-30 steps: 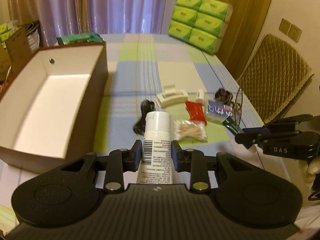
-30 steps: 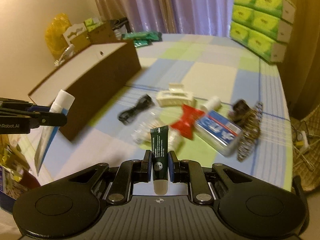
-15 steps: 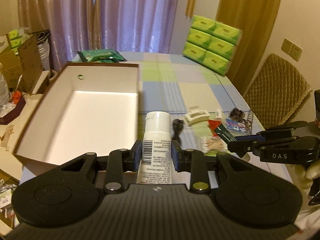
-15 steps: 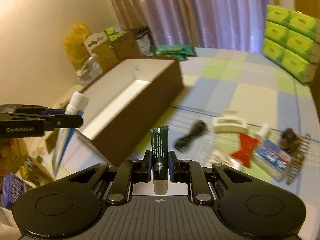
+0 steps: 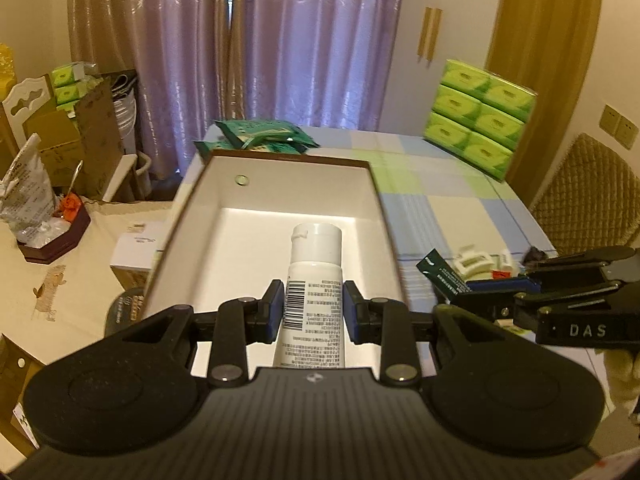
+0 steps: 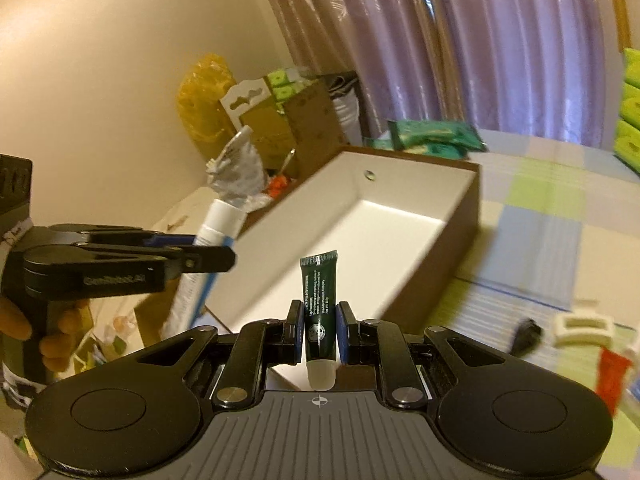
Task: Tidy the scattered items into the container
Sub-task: 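Carry both tubes over the open box with the left and right tools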
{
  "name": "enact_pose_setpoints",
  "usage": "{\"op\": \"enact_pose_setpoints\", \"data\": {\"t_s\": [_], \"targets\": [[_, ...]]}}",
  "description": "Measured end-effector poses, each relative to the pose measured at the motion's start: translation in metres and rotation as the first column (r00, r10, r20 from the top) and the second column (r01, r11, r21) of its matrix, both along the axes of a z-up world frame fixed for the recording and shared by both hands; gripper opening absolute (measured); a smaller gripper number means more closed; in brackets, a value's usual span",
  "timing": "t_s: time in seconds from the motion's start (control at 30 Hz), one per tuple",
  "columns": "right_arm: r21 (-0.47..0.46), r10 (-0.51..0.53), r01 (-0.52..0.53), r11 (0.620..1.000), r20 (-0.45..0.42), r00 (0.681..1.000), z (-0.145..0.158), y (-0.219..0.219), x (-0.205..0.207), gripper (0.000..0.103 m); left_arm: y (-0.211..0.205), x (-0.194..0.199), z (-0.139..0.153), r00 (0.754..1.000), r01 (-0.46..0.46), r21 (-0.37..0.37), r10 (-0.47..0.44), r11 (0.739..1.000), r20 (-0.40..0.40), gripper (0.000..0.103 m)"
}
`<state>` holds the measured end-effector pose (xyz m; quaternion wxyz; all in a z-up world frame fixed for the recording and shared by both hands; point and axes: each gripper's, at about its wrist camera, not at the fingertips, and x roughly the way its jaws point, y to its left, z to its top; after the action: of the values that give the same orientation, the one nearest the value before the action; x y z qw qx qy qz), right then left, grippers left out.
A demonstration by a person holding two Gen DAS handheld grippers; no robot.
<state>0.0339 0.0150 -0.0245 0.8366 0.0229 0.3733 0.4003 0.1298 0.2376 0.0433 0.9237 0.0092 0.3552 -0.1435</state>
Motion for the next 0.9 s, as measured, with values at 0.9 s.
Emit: {"op": "enact_pose_setpoints", "data": {"t_s": [0.9], "targets": [[-0.296,-0.114,0.059,0.953,-0.170,0.979,-0.086,0.126,0.073,0.013,0.037,0.125,-0.097,0.968,0.002,0.029,0.005,1.000,-0.249,0.026]]}}
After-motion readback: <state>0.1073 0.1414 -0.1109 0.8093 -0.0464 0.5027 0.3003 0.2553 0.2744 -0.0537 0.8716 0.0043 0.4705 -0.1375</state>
